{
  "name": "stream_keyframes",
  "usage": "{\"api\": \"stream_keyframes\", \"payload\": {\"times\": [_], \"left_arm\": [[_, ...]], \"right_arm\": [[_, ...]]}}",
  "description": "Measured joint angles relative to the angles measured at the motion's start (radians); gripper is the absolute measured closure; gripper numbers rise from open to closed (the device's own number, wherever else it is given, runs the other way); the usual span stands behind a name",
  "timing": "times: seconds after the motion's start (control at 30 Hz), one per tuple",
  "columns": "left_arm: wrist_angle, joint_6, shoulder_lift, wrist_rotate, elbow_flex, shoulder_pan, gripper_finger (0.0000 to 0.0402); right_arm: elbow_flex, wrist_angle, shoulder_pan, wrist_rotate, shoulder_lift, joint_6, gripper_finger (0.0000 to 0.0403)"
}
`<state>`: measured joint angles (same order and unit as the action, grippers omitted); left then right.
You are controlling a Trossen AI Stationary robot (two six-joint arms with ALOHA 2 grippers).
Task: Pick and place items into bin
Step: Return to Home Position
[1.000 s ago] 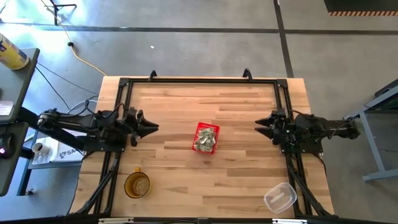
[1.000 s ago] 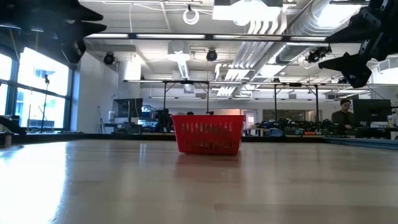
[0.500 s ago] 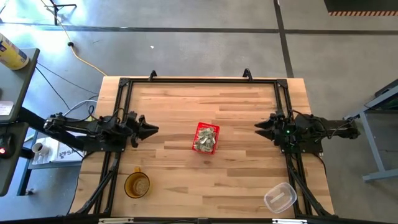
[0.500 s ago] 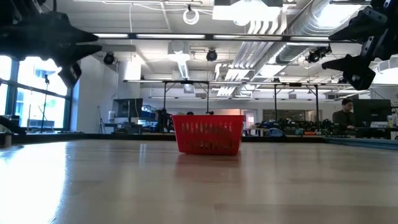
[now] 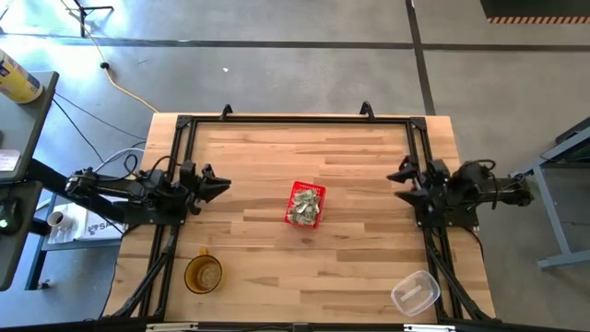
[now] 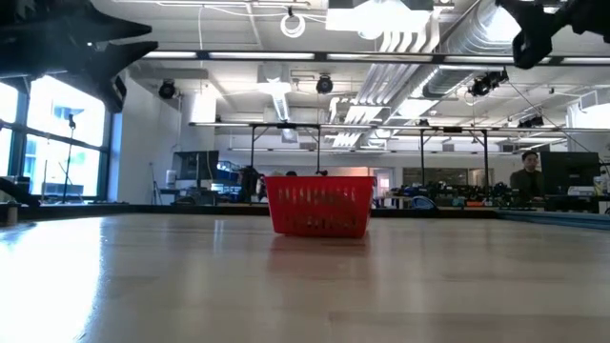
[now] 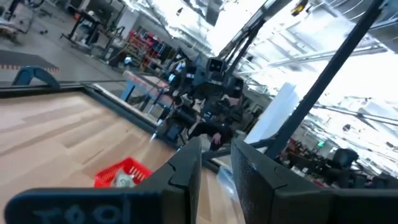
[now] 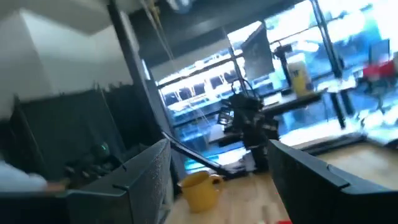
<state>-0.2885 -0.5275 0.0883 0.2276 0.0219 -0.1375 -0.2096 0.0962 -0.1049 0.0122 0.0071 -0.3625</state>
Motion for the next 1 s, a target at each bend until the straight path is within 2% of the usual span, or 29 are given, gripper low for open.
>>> {"api": "stream_keyframes", "payload": {"times": [0.07, 0.13, 0.2, 0.27, 0.37, 0.47, 0.53, 0.57, 0.63, 0.83, 1.0], "left_arm": [[0.013, 0.000, 0.000, 0.000, 0.000, 0.000, 0.0277], [0.021, 0.000, 0.002, 0.000, 0.000, 0.000, 0.0277], [0.033, 0.000, 0.000, 0.000, 0.000, 0.000, 0.0277], [0.047, 0.000, 0.001, 0.000, 0.000, 0.000, 0.0277], [0.076, 0.000, 0.001, 0.000, 0.000, 0.000, 0.0277], [0.087, 0.080, 0.002, 0.030, 0.000, 0.000, 0.0277], [0.072, 0.173, 0.001, 0.024, 0.000, 0.000, 0.0277], [0.058, 0.239, 0.001, -0.010, 0.000, 0.000, 0.0277], [0.042, 0.331, 0.001, -0.084, 0.000, 0.000, 0.0277], [0.059, 0.364, 0.001, -0.142, 0.000, -0.001, 0.0277], [0.073, 0.366, 0.001, -0.142, 0.000, 0.000, 0.0277]], "right_arm": [[0.000, -0.009, 0.000, 0.008, 0.000, 0.066, 0.0144], [0.000, -0.041, 0.000, 0.063, 0.000, 0.093, 0.0144], [0.002, -0.059, 0.000, 0.118, 0.000, 0.014, 0.0144], [0.002, -0.058, 0.001, 0.118, 0.000, -0.008, 0.0144], [0.002, -0.055, 0.000, -0.029, 0.000, 0.156, 0.0144], [0.006, -0.050, 0.003, -0.180, 0.000, 0.218, 0.0144], [0.032, -0.044, 0.007, -0.211, 0.000, 0.221, 0.0144], [0.049, -0.043, 0.009, -0.213, 0.000, 0.222, 0.0144], [0.092, -0.023, 0.018, -0.203, 0.000, 0.220, 0.0144], [0.197, 0.121, 0.055, -0.165, -0.001, 0.177, 0.0144], [0.189, 0.079, 0.069, 0.023, 0.000, 0.162, 0.0144]]}}
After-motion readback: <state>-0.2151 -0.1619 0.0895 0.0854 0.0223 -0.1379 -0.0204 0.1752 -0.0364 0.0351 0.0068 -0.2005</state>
